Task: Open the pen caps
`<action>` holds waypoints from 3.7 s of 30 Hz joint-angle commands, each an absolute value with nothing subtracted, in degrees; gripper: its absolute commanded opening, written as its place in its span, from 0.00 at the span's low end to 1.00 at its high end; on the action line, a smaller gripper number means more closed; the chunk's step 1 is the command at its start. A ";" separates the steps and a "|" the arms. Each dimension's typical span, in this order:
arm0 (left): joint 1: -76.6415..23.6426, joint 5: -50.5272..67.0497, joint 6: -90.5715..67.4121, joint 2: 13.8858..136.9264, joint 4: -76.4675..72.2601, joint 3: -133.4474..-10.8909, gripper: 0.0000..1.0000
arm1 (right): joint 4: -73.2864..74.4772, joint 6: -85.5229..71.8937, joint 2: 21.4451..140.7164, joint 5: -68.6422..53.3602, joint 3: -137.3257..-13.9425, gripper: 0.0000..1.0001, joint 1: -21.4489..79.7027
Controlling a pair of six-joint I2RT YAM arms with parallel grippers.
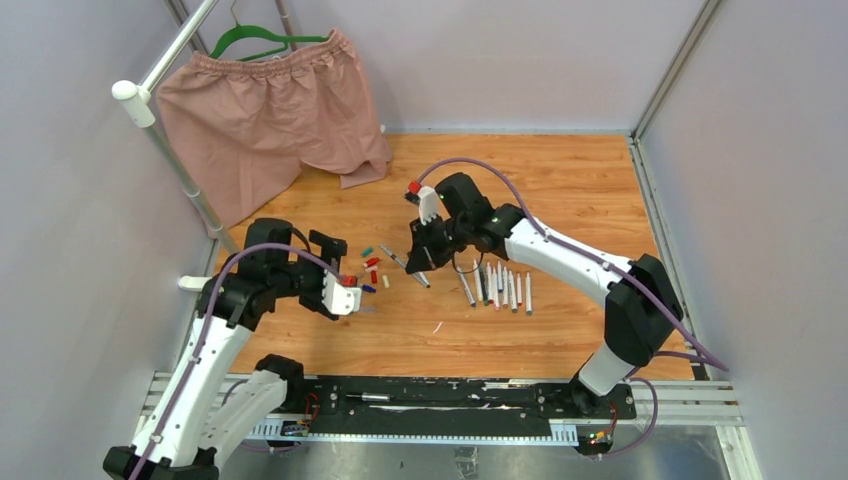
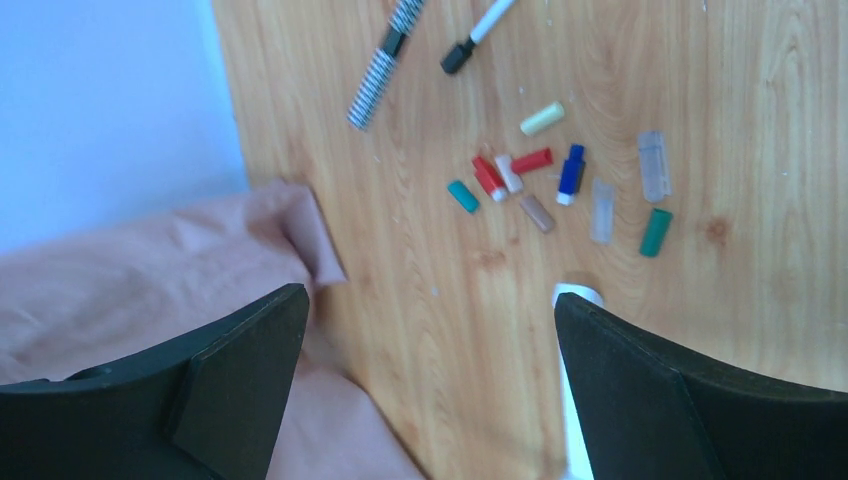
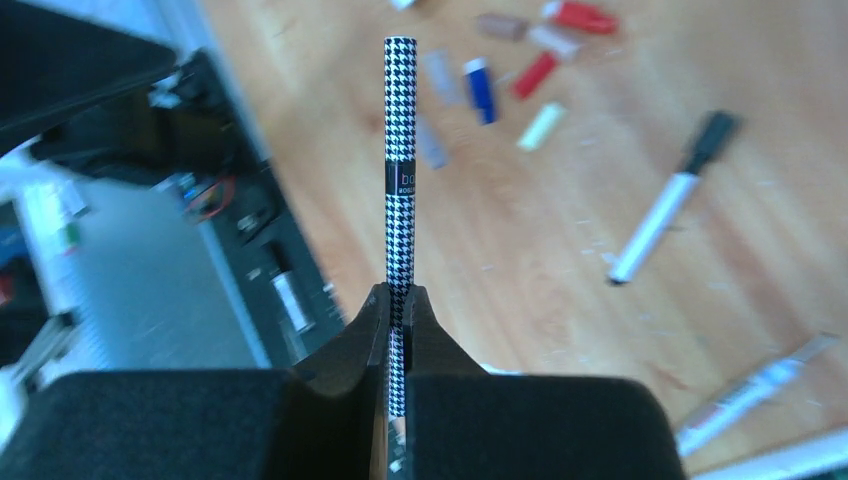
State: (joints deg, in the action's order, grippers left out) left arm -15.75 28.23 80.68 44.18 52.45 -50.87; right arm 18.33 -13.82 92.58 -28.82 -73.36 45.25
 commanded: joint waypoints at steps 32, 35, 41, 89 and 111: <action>-32.65 19.02 93.96 53.54 50.89 -53.04 0.34 | 19.30 -25.35 96.20 -51.57 -78.59 0.00 48.60; -32.64 19.51 93.93 53.61 50.89 -53.14 0.32 | 19.04 -25.69 96.15 -51.51 -78.57 0.00 48.60; -32.87 19.54 92.32 54.10 50.89 -54.25 0.00 | 17.38 -27.17 96.60 -51.07 -78.15 0.09 48.60; -32.44 6.26 67.54 67.16 43.27 -51.94 0.00 | 14.12 -21.43 89.33 3.74 -55.78 0.08 48.06; -32.88 13.22 62.09 78.54 43.23 -50.35 0.02 | 7.04 -25.88 89.76 11.08 -51.18 0.28 48.21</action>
State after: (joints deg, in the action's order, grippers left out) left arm -32.14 11.33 63.37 76.58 42.72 -50.39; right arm 6.35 -24.34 94.02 9.52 -51.70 48.58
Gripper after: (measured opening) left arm 0.115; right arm 0.284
